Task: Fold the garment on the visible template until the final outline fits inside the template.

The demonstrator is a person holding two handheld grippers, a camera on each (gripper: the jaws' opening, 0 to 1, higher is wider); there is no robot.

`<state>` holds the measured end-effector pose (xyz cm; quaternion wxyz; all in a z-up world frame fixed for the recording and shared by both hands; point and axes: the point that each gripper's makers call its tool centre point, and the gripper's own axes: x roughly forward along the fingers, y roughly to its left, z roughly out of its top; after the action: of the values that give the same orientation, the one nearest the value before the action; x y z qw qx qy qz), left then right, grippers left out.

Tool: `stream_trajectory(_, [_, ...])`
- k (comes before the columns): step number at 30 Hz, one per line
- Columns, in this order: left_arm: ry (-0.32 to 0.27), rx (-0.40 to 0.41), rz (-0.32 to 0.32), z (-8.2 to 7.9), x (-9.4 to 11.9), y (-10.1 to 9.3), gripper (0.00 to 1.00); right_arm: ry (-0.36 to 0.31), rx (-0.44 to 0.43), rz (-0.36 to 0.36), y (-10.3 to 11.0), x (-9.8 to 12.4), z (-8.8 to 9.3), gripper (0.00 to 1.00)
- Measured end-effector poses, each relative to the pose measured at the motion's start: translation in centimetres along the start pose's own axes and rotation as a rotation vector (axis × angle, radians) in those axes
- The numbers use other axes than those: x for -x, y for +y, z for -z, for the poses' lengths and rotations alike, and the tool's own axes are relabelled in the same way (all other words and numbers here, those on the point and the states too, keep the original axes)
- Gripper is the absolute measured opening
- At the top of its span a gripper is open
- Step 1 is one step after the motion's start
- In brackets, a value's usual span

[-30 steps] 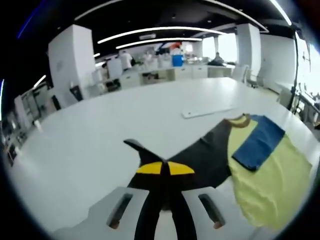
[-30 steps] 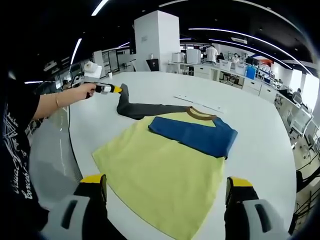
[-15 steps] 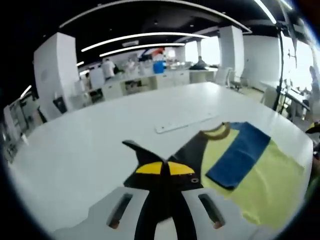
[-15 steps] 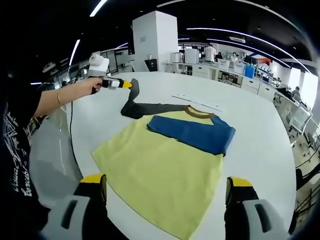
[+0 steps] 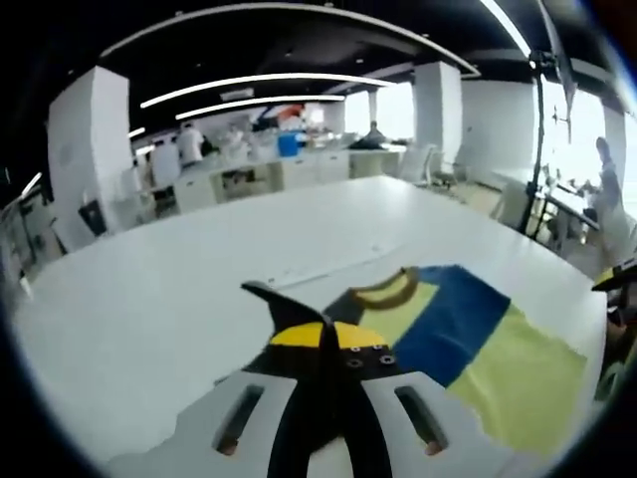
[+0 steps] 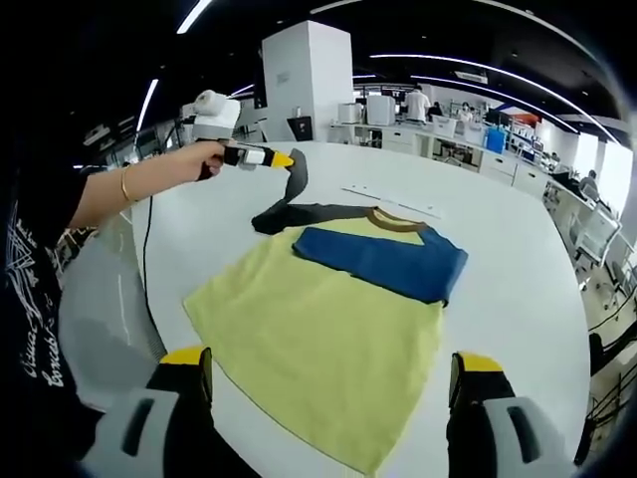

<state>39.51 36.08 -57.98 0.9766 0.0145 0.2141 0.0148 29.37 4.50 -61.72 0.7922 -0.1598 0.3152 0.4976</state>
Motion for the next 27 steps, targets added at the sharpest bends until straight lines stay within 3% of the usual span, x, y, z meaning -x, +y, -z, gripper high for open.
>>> stream_trajectory(11, [-0.01,-0.035,0.103,-1.5,-1.8,-5.2,0.0,-0.001,-0.013,0.005,-0.1,0.2,0.5,0.99])
stream_trajectory(27, [-0.01,-0.09,0.215,-2.7,-3.8,-11.1,0.0,0.005,-0.036,0.001,-0.3,0.0,1.2,0.99])
